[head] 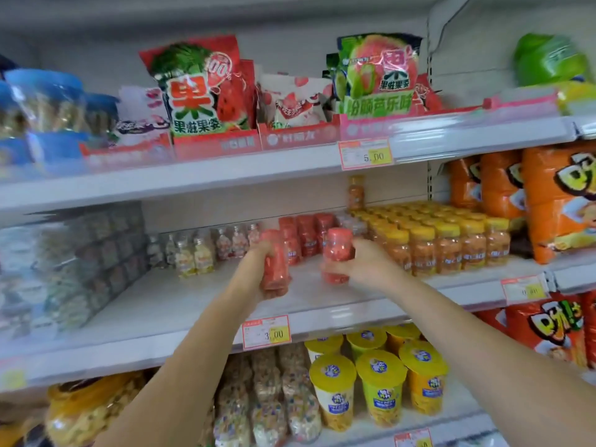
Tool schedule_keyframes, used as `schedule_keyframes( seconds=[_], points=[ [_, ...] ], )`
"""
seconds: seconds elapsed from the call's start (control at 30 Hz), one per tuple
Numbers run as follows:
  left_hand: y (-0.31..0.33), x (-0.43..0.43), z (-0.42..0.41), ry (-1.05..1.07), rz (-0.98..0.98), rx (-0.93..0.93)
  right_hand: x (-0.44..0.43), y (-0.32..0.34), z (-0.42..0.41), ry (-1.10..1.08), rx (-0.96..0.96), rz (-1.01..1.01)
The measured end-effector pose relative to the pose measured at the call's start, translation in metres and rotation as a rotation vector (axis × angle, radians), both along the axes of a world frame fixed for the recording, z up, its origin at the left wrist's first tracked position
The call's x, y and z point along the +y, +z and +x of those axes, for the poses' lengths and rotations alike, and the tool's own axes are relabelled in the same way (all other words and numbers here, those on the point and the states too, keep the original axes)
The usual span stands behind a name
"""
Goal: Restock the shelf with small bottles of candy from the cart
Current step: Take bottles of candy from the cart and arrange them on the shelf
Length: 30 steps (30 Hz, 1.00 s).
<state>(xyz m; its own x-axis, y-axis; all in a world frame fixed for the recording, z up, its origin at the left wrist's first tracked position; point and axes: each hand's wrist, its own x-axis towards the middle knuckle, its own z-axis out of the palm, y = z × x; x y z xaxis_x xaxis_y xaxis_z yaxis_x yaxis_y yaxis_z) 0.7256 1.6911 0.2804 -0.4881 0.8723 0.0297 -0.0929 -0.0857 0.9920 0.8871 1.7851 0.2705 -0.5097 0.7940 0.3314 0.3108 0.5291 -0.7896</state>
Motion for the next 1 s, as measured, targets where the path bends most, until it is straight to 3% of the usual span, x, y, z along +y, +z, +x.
schedule_keyframes(
  seconds=[0.17,0.3,0.43,0.53,0.83,1.0],
  points=[
    [-0.005,0.03,-0.012,-0.039,-0.099,0.329,0.022,-0.01,-0.03,-0.144,-0.218,0.142],
    [-0.011,0.039,-0.019,-0.061,-0.106,0.585,0.025,0.004,-0.021,-0.097,-0.395,0.255],
    [-0.014,0.039,-0.032,-0.139,-0.132,0.636,0.035,0.044,-0.004,-0.131,-0.445,0.368],
    [-0.012,0.04,-0.036,-0.171,-0.108,0.631,0.04,0.057,-0.008,0.056,-0.579,0.392],
    [0.023,0.041,-0.027,-0.006,-0.113,1.188,0.053,0.068,-0.016,0.09,-0.702,0.496],
    [0.036,0.054,-0.02,-0.113,-0.165,1.253,0.06,0.07,-0.02,0.055,-0.75,0.57]
  ],
)
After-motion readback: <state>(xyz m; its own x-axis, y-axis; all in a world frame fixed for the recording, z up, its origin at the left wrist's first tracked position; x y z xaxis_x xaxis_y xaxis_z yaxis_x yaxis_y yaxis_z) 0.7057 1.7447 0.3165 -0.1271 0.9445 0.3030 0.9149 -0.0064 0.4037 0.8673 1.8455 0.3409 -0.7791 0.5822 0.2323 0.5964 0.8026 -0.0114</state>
